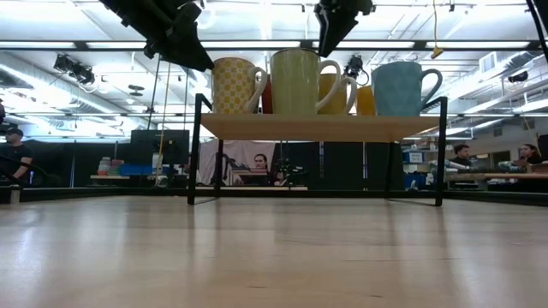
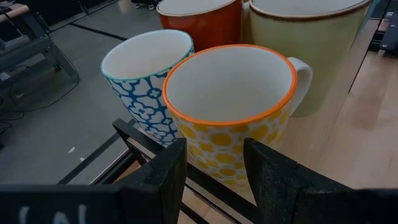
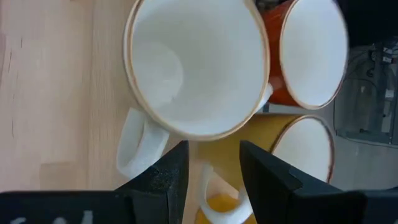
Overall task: Place coffee mugs
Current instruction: Put the blue mug on the shelf
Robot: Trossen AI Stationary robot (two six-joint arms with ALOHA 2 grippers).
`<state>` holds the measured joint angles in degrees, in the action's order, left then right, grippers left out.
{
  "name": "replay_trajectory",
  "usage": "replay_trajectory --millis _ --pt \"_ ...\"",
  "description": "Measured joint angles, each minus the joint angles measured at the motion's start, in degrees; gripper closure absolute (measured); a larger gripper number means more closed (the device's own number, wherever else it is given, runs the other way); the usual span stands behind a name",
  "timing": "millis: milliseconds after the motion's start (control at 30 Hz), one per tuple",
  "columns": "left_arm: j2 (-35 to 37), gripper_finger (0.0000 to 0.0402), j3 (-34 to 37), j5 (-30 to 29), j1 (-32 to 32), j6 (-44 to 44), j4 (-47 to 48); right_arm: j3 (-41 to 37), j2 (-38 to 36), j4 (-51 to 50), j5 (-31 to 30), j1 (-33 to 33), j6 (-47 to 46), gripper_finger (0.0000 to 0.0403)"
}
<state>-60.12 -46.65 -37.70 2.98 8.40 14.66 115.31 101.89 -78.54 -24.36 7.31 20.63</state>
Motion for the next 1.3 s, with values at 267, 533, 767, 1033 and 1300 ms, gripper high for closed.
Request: replay_trajectory --millis 267,533,767,1033,1300 --pt "0.00 0.0235 0.00 0.00 0.00 0.00 0.00 0.00 0.00 -1.69 5.28 -0.02 -0.01 0.0255" --pt "0.00 0.0235 0.00 0.00 0.00 0.00 0.00 0.00 0.22 3.33 6.36 0.02 -0.04 0.0255" --pt "0.00 0.0235 0.00 0.00 0.00 0.00 0.00 0.00 0.22 7.34 6.32 0.05 0.01 0.0255" --pt "0.00 0.0235 0.00 0.00 0.00 0.00 0.00 0.00 0.22 10.12 6.27 0.31 0.06 0.0255" --pt "1.32 0.0235 0.06 0.10 -2.05 0.00 -0.30 0.00 0.11 10.22 6.10 -2.83 0.06 0.0255"
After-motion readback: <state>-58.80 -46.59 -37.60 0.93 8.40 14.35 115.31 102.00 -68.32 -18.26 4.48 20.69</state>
